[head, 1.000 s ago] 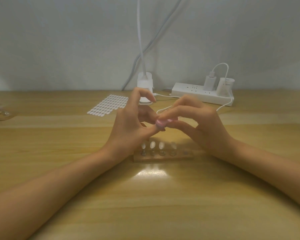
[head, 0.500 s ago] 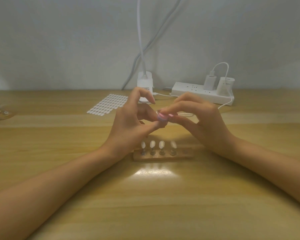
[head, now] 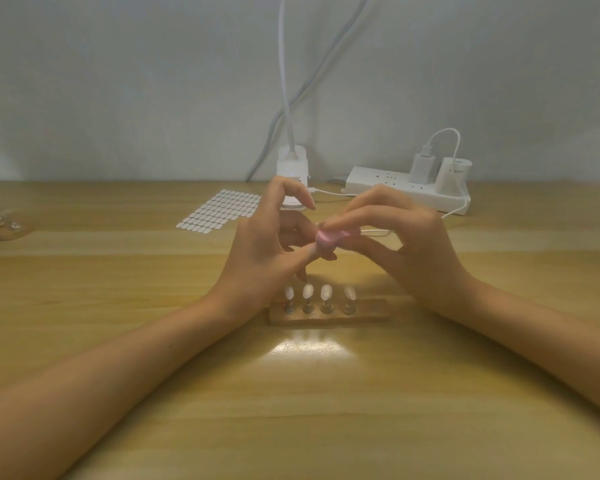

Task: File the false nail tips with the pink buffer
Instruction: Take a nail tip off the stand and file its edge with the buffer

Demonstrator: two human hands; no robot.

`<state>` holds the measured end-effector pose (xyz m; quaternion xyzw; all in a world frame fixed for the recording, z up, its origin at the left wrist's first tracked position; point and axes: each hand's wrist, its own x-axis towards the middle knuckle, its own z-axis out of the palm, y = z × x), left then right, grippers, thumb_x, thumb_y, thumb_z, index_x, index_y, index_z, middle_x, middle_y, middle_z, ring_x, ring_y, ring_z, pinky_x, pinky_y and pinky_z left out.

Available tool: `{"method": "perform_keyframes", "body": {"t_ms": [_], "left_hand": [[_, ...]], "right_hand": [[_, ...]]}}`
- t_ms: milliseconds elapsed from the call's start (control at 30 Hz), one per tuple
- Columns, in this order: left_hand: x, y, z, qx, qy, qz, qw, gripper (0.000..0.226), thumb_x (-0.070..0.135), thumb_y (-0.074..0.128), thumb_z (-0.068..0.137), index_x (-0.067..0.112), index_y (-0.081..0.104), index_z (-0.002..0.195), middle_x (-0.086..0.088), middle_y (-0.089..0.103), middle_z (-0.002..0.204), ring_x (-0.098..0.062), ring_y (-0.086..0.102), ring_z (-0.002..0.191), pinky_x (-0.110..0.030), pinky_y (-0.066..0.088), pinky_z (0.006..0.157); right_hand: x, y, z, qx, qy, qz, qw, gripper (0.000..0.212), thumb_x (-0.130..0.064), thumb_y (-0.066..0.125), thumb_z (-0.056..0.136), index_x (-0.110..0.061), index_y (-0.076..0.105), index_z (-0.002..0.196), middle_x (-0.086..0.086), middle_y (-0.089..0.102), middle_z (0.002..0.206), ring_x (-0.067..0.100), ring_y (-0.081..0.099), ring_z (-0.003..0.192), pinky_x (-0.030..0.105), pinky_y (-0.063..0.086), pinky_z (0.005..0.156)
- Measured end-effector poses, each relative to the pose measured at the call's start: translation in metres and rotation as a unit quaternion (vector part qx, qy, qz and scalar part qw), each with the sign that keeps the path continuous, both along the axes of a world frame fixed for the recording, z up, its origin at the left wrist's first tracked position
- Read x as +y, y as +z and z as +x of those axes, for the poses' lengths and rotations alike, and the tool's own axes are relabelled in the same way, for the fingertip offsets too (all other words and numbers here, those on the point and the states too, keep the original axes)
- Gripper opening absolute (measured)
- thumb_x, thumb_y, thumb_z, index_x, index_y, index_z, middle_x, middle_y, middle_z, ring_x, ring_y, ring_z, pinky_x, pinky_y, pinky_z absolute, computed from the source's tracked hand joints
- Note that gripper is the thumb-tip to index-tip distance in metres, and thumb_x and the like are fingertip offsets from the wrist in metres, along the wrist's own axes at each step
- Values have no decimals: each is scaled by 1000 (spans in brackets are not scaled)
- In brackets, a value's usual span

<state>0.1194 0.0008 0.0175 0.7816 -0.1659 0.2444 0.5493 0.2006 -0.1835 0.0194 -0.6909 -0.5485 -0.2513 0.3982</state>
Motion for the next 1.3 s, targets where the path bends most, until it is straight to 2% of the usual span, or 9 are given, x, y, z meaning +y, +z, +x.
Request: {"method": "perform_keyframes", "body": {"t_ms": [133,333,433,500,567,633,1033,1133,1300], "left_hand": [[1,-2,0,-2,9,17,1000,41,7,77,87,18,41,103,0,75,78,-17,77,74,-24,51,49],[1,-3,1,-5,19,23,1000,39,8,77,87,18,42,103,3,76,77,-14,76,74,-20,48,49],[2,-2,1,-9,16,23,1000,39,20,78,86,20,42,101,6,74,74,-14,76,74,-19,47,51],[1,-1,1,-4,14,17,1000,39,25,77,84,19,42,101,5,75,74,-14,76,74,-17,47,51],[2,-1,2,1,19,13,1000,41,18,79,85,17,42,102,3,75,75,-14,76,73,-18,47,50],[2,-2,2,-4,21,20,1000,41,14,80,85,19,42,101,4,75,74,-14,76,74,-20,48,51],[1,-1,1,0,24,13,1000,42,11,79,84,19,39,94,3,75,73,-15,76,73,-15,46,51],[2,-2,1,-6,28,28,999,42,14,79,85,21,39,94,7,74,75,-12,76,74,-20,50,53],[1,-1,0,-4,22,18,1000,42,13,79,85,19,38,93,4,74,73,-15,76,74,-20,47,51]], "right_hand": [[-4,2,5,-7,-14,6,1000,20,-7,75,87,-7,76,107,11,70,94,21,68,87,37,56,78],[-4,1,6,-8,-15,8,1000,21,-7,76,86,-7,76,107,12,71,95,23,70,87,39,57,77],[0,-1,1,-31,24,-12,999,21,-8,77,85,-7,77,107,8,71,98,17,69,92,32,57,82],[-2,1,3,-24,11,-7,1000,21,-6,78,84,-6,77,106,9,72,97,19,70,90,35,57,80],[-4,3,5,-10,-7,5,1000,21,-5,77,84,-6,77,105,11,72,96,21,71,89,40,57,78],[-3,1,2,-25,18,-7,999,20,-7,78,85,-6,77,105,9,72,97,21,71,91,38,57,80],[-2,0,5,-5,-10,7,1000,20,-6,78,85,-5,77,105,10,72,97,25,70,89,44,57,78],[0,-2,0,-24,27,-11,999,20,-7,79,84,-6,78,104,7,71,99,22,70,91,39,57,81],[-2,1,1,1,4,4,1000,21,-6,77,85,-5,77,105,10,71,97,23,70,90,40,57,80]]}}
